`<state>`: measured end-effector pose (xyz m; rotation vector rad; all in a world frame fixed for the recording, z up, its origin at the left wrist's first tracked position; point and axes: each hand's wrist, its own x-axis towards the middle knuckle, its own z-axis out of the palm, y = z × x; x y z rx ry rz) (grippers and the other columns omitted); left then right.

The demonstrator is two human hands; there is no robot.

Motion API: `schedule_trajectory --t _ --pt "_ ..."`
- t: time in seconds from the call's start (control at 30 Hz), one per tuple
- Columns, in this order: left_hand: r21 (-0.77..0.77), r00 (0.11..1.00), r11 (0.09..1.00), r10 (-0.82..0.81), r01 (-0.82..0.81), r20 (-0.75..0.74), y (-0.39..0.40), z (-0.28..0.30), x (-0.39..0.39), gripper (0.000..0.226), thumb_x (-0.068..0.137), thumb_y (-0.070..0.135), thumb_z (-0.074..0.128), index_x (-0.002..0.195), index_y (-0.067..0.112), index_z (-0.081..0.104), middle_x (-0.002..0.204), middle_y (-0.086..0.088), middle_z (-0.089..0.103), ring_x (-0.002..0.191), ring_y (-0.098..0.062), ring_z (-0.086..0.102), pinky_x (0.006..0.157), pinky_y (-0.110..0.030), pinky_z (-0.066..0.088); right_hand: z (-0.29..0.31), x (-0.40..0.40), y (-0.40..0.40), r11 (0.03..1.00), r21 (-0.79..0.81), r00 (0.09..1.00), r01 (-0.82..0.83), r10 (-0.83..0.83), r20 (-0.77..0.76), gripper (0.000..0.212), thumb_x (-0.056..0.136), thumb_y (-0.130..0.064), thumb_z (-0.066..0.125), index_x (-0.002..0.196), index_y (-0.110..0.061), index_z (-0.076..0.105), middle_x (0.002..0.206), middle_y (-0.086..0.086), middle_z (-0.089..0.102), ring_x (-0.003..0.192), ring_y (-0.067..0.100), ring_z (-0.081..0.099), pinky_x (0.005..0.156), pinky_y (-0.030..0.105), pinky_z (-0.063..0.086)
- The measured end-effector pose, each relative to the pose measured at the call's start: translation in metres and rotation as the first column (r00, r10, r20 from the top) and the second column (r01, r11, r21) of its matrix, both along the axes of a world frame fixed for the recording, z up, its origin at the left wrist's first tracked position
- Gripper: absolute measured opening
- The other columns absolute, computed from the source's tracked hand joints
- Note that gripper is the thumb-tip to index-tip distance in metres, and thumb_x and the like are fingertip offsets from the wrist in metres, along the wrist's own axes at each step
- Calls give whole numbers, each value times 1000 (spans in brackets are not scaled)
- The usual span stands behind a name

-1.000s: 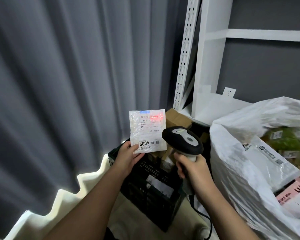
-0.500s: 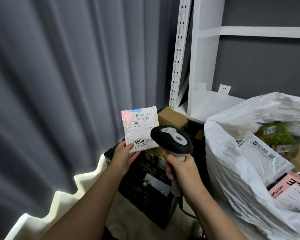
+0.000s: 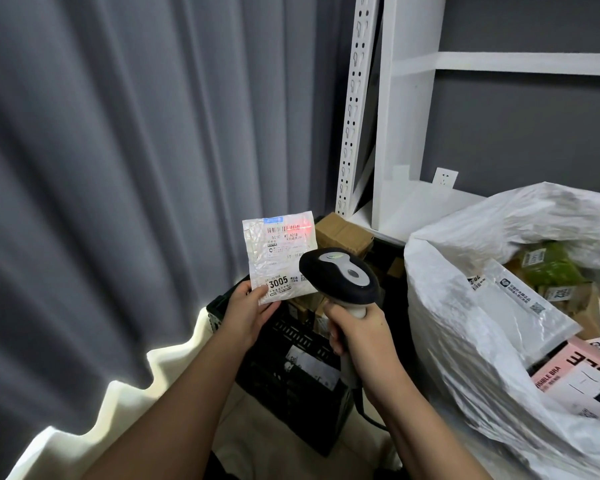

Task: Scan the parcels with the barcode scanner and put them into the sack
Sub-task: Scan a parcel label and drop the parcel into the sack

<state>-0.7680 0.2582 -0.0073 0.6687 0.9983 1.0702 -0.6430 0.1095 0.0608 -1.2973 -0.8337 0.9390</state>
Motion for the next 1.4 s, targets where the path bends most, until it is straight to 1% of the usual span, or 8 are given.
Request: schedule_trajectory --t 0.13,0.53,0.83,0.97,1.1,1.17,1.27,1.4 --pt "-1 1000 1000 -1 1 7 -1 0 0 12 97 1 47 106 7 52 102 -11 66 94 -23 65 80 -33 51 1 -4 3 1000 6 1000 -4 4 -18 20 88 -2 60 72 -4 48 53 7 44 41 13 37 42 20 33" --pt "3 1000 1000 -21 21 4 -5 1 5 12 97 0 45 97 8 53 100 -12 66 92 -23 64 86 -35 48 -2 -10 16 999 17 999 27 -26 -34 17 88 -2 62 75 -4 50 47 3 46 36 11 39 41 20 34" --pt "-3 1000 1000 -18 18 0 -5 -1 4 12 97 0 45 98 8 54 102 -13 66 94 -25 64 79 -32 52 -4 -10 17 999 25 997 48 -46 -54 13 87 -2 62 80 -2 51 47 3 45 36 11 38 40 20 33" --pt "11 998 1000 -12 13 -60 -6 -1 6 11 97 1 46 100 8 54 107 -14 65 102 -28 63 80 -32 52 -2 -6 13 998 19 998 58 -57 -26 11 87 -4 63 89 -3 53 53 7 48 39 11 39 42 19 36" --pt "237 946 970 127 -56 -297 -19 15 16 7 97 3 48 101 6 52 115 -17 63 100 -24 64 81 -27 52 7 12 -2 994 32 995 100 -100 -6 18 86 -6 65 98 -7 53 55 5 51 41 12 41 44 23 38" --pt "361 932 931 174 -50 -318 -28 36 28 6 97 4 49 99 8 52 113 -15 64 101 -24 65 80 -26 53 17 29 -16 989 68 991 135 -136 11 15 87 -6 64 94 -5 51 50 4 48 39 12 39 44 22 37" --pt "504 918 863 179 26 -354 -42 75 54 5 96 6 52 99 10 54 106 -8 67 96 -21 66 69 -16 55 34 59 -44 975 122 982 186 -190 25 12 90 -8 61 91 -3 50 51 6 48 41 15 39 47 25 36" --pt "669 881 705 139 233 -453 -67 127 118 12 92 7 57 88 18 59 91 2 67 88 -20 65 73 -31 53 65 102 -84 943 140 954 300 -294 -65 12 91 -6 60 94 -9 49 49 2 48 38 15 38 44 26 32"
